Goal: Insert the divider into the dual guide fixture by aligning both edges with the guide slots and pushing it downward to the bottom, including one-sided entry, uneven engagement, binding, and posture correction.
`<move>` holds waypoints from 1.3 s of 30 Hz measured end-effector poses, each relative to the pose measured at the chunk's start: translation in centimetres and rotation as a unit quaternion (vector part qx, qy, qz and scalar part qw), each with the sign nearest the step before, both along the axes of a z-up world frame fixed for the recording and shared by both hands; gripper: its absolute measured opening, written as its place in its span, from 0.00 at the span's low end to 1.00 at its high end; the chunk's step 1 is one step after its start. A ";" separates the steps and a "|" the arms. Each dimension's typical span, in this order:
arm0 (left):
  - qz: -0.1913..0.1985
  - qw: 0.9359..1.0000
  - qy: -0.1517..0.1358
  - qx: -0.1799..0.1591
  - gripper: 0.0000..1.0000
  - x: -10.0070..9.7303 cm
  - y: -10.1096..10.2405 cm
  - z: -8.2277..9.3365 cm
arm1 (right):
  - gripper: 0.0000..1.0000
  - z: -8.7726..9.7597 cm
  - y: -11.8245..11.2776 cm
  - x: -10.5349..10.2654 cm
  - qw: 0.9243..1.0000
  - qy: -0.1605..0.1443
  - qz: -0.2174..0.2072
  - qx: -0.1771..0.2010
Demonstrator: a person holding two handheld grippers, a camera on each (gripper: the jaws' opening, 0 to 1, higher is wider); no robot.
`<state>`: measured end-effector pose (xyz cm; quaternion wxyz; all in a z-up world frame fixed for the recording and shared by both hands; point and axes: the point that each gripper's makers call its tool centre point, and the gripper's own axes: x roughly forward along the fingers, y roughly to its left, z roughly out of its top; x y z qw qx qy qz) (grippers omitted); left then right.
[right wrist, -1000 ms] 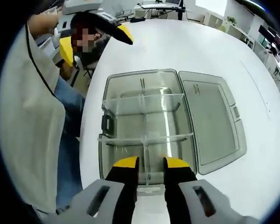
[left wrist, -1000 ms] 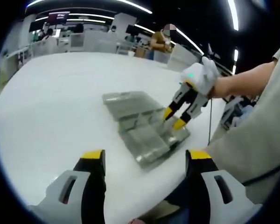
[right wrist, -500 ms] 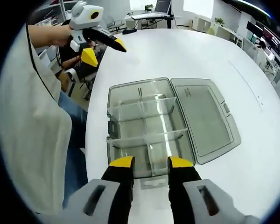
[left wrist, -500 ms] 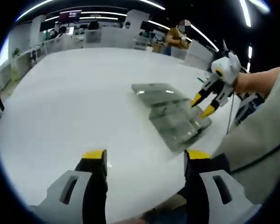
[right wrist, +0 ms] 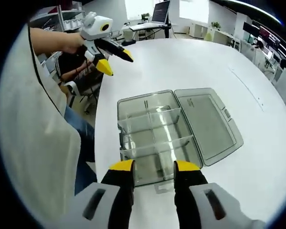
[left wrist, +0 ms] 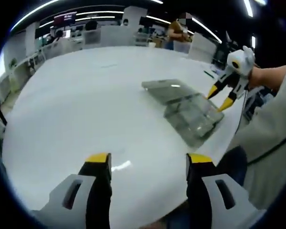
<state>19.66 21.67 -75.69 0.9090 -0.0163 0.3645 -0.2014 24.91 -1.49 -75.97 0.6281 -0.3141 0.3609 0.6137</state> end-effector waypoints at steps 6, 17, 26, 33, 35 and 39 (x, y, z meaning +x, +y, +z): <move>-0.030 0.999 0.008 0.029 0.58 0.3 1.0 -0.8 | 0.30 0.5 0.1 -0.4 1.000 0.002 -0.009 0.011; -0.102 0.992 0.014 0.076 0.56 0.2 1.8 -1.6 | 0.31 1.3 -0.2 -0.6 0.999 0.001 -0.029 0.028; -0.169 0.979 0.017 0.113 0.54 0.9 1.7 -1.8 | 0.33 1.7 -0.6 -0.8 0.999 0.002 -0.041 0.035; -0.214 0.967 0.025 0.136 0.53 1.2 1.9 -2.2 | 0.33 1.9 -0.6 -1.1 0.998 0.001 -0.050 0.041; -0.227 0.964 0.027 0.137 0.51 1.2 1.8 -2.3 | 0.34 1.9 -0.6 -1.3 0.998 0.001 -0.051 0.042; -0.252 0.955 0.037 0.149 0.50 1.1 1.9 -2.7 | 0.34 1.9 -0.6 -1.4 0.998 0.003 -0.056 0.043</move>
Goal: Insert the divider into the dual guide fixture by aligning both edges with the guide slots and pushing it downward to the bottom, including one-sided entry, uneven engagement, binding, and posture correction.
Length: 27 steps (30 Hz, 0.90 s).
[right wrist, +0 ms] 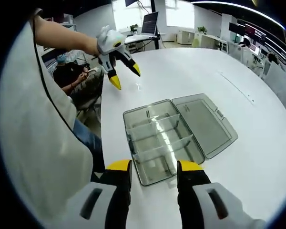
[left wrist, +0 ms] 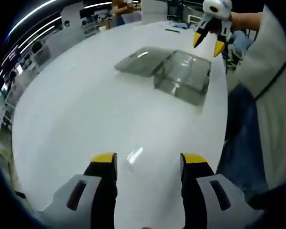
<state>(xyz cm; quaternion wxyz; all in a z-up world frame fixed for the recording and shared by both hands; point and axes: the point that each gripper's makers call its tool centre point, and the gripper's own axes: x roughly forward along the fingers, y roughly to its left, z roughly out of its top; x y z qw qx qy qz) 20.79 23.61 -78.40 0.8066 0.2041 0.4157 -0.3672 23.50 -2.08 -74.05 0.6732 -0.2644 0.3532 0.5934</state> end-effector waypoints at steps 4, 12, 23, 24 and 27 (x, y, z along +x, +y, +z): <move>-0.036 0.999 0.002 0.016 0.49 0.0 -0.2 -0.3 | 0.35 0.0 0.0 -0.2 1.000 0.000 -0.002 -0.001; -0.099 0.993 0.026 0.051 0.47 0.0 0.3 -1.3 | 0.36 0.2 0.3 -0.6 1.000 -0.001 -0.006 -0.001; -0.170 0.981 0.051 0.075 0.44 0.0 -0.1 -2.1 | 0.36 0.3 -0.3 -0.7 1.000 -0.001 -0.019 -0.004; -0.175 0.980 0.053 0.076 0.44 0.0 -0.2 -2.1 | 0.36 0.3 -0.3 -0.6 1.000 0.000 -0.021 -0.004; -0.194 0.975 0.060 0.087 0.43 0.0 -0.3 -2.4 | 0.36 0.3 -0.5 -0.7 1.000 -0.001 -0.025 -0.004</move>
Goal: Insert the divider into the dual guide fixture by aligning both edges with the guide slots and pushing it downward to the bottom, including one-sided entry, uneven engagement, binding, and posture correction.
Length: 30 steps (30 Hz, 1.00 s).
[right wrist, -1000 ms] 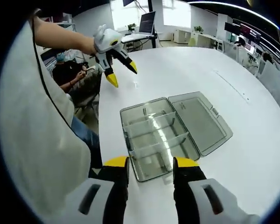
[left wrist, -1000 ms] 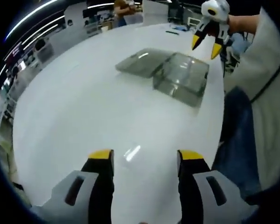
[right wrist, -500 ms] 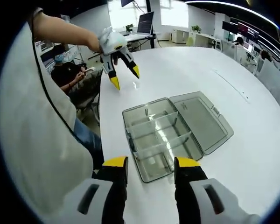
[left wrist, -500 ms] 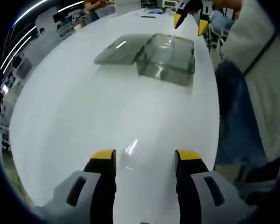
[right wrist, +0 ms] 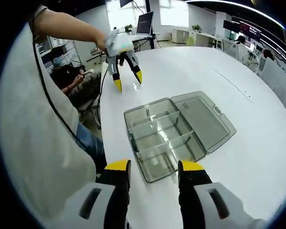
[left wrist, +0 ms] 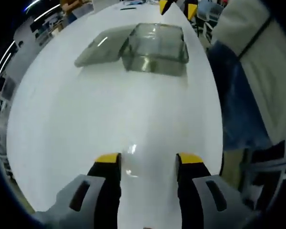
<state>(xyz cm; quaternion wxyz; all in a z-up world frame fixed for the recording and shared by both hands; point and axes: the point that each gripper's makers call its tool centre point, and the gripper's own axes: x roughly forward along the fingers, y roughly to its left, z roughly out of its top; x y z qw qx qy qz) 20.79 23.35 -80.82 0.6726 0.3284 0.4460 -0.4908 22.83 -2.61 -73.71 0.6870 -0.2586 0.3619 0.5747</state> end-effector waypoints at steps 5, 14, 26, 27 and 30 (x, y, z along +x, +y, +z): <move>-0.029 0.999 0.009 0.019 0.42 0.0 0.0 -0.6 | 0.36 0.1 -0.3 -0.1 1.000 -0.001 -0.003 -0.001; -0.055 0.998 0.004 0.037 0.39 0.4 -0.1 -0.8 | 0.36 0.0 -0.6 -0.1 1.000 -0.001 -0.006 -0.001; -0.076 0.995 0.009 0.058 0.32 0.1 0.3 -0.8 | 0.35 0.2 -0.4 -0.1 1.000 -0.001 -0.004 0.002; -0.076 0.995 0.010 0.060 0.32 0.1 0.2 -0.8 | 0.35 0.2 -0.4 -0.1 1.000 -0.001 -0.004 0.003; -0.072 0.995 0.011 0.067 0.30 0.4 0.2 -0.9 | 0.35 0.1 -0.4 -0.2 1.000 0.001 -0.002 0.002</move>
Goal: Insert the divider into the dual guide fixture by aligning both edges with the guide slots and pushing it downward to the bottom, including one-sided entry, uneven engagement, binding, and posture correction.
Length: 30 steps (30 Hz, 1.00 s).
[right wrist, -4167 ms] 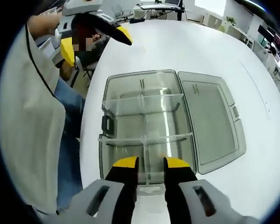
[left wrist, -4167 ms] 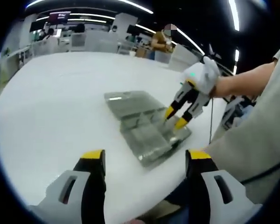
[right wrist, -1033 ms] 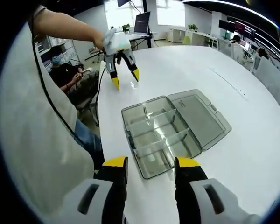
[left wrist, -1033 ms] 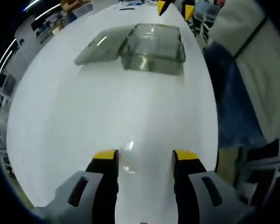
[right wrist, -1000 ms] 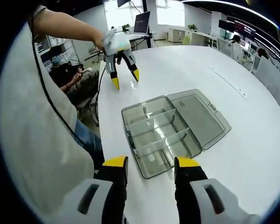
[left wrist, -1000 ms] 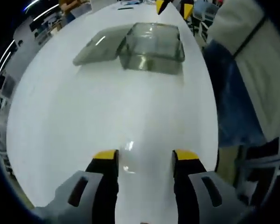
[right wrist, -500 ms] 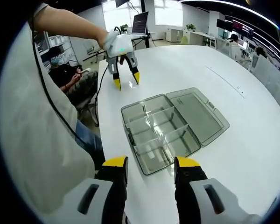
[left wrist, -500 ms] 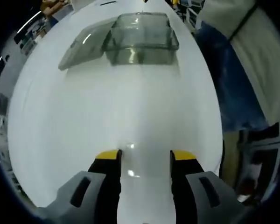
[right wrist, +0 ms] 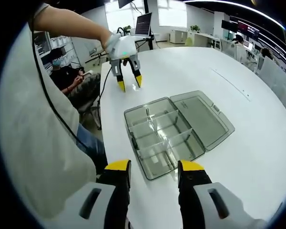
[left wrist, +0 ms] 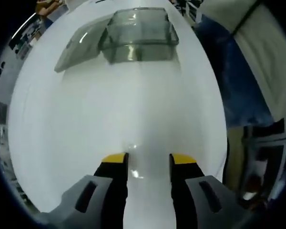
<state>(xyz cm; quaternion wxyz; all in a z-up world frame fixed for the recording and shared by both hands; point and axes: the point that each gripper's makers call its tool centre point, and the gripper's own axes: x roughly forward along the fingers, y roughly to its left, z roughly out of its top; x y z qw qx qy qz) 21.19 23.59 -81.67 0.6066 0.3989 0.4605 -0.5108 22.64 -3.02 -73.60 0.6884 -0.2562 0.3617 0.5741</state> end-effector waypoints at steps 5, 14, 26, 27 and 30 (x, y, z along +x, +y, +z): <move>0.005 1.000 0.002 0.013 0.29 0.0 -0.1 0.0 | 0.35 0.1 0.2 0.0 1.000 0.000 0.001 0.001; 0.011 0.997 0.007 0.080 0.28 0.1 -0.3 -0.2 | 0.35 0.3 0.8 0.5 1.000 -0.002 0.004 0.007; 0.060 0.996 0.001 0.067 0.26 0.1 0.2 -0.1 | 0.34 0.5 1.3 1.4 1.000 -0.001 -0.002 0.015; 0.060 0.996 0.000 0.067 0.26 0.1 0.2 -0.1 | 0.34 0.6 1.3 1.5 1.000 -0.001 -0.003 0.016; 0.063 0.996 0.000 0.065 0.26 0.0 0.0 0.0 | 0.34 0.6 1.2 1.7 1.000 0.000 -0.006 0.017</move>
